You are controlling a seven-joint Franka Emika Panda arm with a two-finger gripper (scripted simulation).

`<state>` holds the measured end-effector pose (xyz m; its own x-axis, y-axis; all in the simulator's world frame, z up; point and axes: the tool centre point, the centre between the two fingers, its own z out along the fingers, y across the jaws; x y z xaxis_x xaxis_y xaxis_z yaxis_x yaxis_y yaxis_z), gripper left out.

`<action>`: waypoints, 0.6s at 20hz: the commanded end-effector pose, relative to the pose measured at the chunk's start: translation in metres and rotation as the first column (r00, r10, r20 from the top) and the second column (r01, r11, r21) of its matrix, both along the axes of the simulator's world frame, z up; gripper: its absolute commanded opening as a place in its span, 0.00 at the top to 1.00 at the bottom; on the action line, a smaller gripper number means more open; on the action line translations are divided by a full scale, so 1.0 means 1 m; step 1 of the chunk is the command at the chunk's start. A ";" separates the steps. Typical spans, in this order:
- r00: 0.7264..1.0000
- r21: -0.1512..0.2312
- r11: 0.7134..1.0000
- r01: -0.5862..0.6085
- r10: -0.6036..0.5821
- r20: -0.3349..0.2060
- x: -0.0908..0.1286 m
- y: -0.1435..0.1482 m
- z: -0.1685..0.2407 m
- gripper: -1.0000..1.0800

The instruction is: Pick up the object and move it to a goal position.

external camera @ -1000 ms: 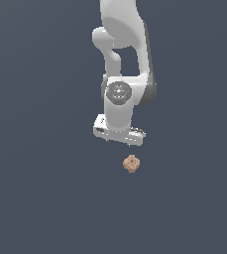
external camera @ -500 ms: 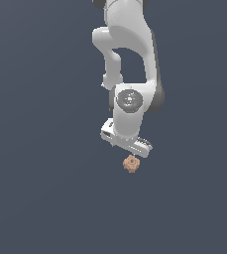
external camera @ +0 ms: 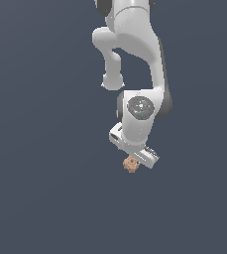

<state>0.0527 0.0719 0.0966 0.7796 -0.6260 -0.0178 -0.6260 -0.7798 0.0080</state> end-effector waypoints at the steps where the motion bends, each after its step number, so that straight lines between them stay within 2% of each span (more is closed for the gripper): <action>1: 0.999 -0.002 0.999 0.038 -0.038 0.007 0.004 0.005 -0.002 0.04; 12: 0.994 -0.005 0.994 0.105 -0.105 0.019 0.012 0.014 -0.005 0.04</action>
